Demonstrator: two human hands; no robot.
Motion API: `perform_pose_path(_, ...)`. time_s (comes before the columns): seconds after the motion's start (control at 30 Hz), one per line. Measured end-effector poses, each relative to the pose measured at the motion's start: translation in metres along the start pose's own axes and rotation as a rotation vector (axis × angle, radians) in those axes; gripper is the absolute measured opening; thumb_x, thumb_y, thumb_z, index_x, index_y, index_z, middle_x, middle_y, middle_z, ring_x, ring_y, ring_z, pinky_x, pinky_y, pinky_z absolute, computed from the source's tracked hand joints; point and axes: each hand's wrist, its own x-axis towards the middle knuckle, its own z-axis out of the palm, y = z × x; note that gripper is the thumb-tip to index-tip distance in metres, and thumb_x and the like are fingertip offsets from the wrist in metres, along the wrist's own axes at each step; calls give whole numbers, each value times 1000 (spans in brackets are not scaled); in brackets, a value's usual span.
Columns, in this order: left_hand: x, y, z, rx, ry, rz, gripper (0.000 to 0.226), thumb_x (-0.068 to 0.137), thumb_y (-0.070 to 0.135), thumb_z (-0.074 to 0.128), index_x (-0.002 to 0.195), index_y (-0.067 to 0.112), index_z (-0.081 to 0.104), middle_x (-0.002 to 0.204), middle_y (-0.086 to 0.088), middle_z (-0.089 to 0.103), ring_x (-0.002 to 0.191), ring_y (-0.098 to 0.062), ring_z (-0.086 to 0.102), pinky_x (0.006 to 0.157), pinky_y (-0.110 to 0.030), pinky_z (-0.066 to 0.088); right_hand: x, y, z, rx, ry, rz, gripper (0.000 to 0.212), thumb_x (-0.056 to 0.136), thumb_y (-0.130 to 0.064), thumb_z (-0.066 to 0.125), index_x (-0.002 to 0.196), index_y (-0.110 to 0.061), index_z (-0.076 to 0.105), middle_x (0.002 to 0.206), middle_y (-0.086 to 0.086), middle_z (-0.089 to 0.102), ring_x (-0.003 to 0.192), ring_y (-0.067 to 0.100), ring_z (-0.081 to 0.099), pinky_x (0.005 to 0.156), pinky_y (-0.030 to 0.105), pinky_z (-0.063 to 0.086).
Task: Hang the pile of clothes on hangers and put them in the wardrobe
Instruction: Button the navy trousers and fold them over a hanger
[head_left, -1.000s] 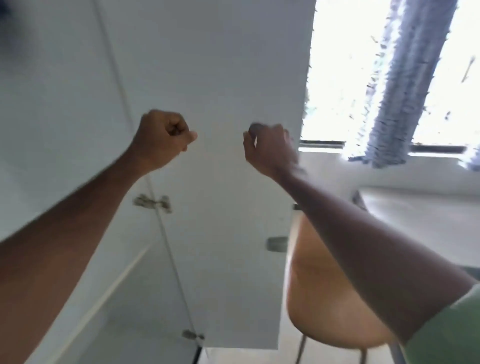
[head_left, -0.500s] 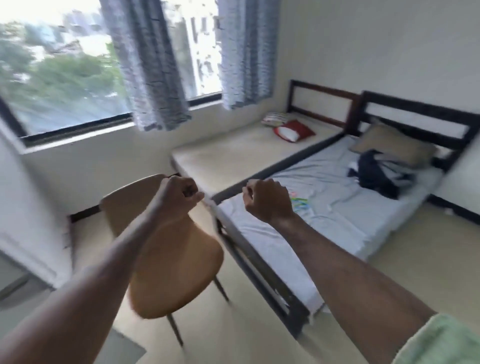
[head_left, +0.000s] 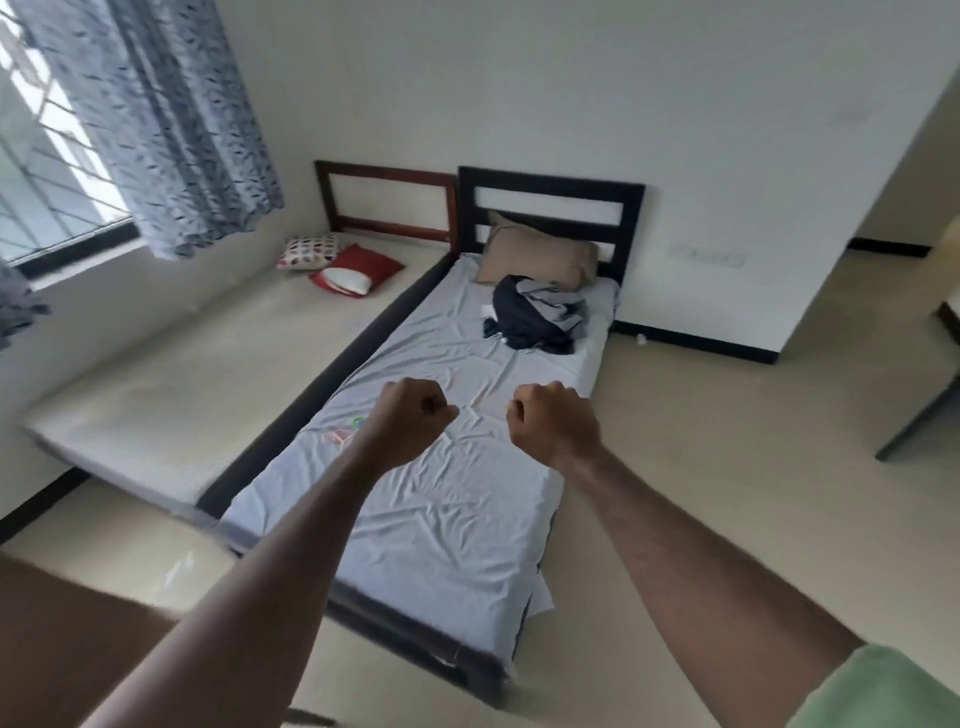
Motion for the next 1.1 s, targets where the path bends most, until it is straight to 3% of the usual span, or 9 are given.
perform_pose_path(0.1, 56, 4, 22, -18, -51, 8, 37, 84, 20, 75, 56, 24, 52, 54, 6, 55, 53, -3, 47, 57, -27, 32, 35, 28, 4, -13, 10, 81, 30, 97, -30, 47, 79, -10, 60, 72, 6, 50, 72, 35, 59, 59, 33, 36)
perform_pose_path(0.27, 145, 24, 71, -102, -107, -19, 24, 84, 18, 73, 64, 10, 63, 61, -9, 67, 63, -31, 65, 61, -36, 50, 90, 87, 9, 23, 45, 176, 27, 94, -30, 49, 71, -16, 51, 69, 4, 51, 63, 29, 47, 60, 32, 37)
perform_pose_path(0.4, 200, 39, 125, -80, -144, 1, 25, 85, 22, 74, 63, 12, 64, 58, -5, 66, 57, -24, 60, 59, -35, 49, 132, 152, 20, 30, 33, 250, 27, 93, -27, 50, 68, -18, 48, 65, 3, 49, 61, 30, 49, 57, 31, 36)
perform_pose_path(0.5, 241, 46, 168, -82, -160, -33, 29, 88, 26, 73, 65, 10, 66, 58, -5, 68, 46, -5, 56, 53, -25, 45, 167, 205, 34, 18, 3, 245, 24, 95, -27, 50, 75, -14, 57, 72, 7, 57, 66, 32, 55, 58, 31, 37)
perform_pose_path(0.63, 307, 72, 216, -112, -152, -121, 33, 94, 25, 68, 69, 4, 64, 64, -11, 70, 40, 1, 55, 46, -18, 42, 230, 282, 34, 1, -39, 199, 23, 96, -27, 50, 75, -18, 50, 72, 4, 51, 66, 29, 47, 60, 31, 36)
perform_pose_path(0.73, 350, 96, 240, -77, -154, -186, 32, 95, 27, 65, 74, 3, 66, 68, -9, 71, 41, 5, 55, 38, -10, 35, 271, 331, 25, -1, -90, 181, 23, 97, -26, 50, 75, -18, 48, 73, 4, 51, 70, 31, 52, 62, 32, 38)
perform_pose_path(0.83, 396, 110, 256, -86, -123, -196, 32, 95, 26, 67, 72, 3, 65, 66, -9, 71, 42, 4, 56, 43, -14, 40, 316, 369, 18, 15, -87, 154, 22, 97, -26, 51, 77, -15, 53, 73, 5, 49, 72, 31, 56, 63, 32, 39)
perform_pose_path(0.93, 442, 118, 268, -105, -87, -213, 31, 93, 25, 68, 69, 5, 64, 60, -4, 69, 46, -6, 58, 54, -29, 50, 362, 394, 21, 29, -90, 124, 21, 95, -25, 51, 82, -12, 63, 73, 5, 50, 68, 30, 50, 62, 32, 38)
perform_pose_path(1.1, 509, 114, 293, -90, -79, -201, 33, 92, 26, 68, 70, 2, 64, 59, -3, 68, 46, -5, 58, 59, -35, 54, 432, 424, 49, 79, -128, 113, 25, 92, -24, 52, 68, -16, 49, 67, 4, 51, 66, 30, 52, 60, 33, 42)
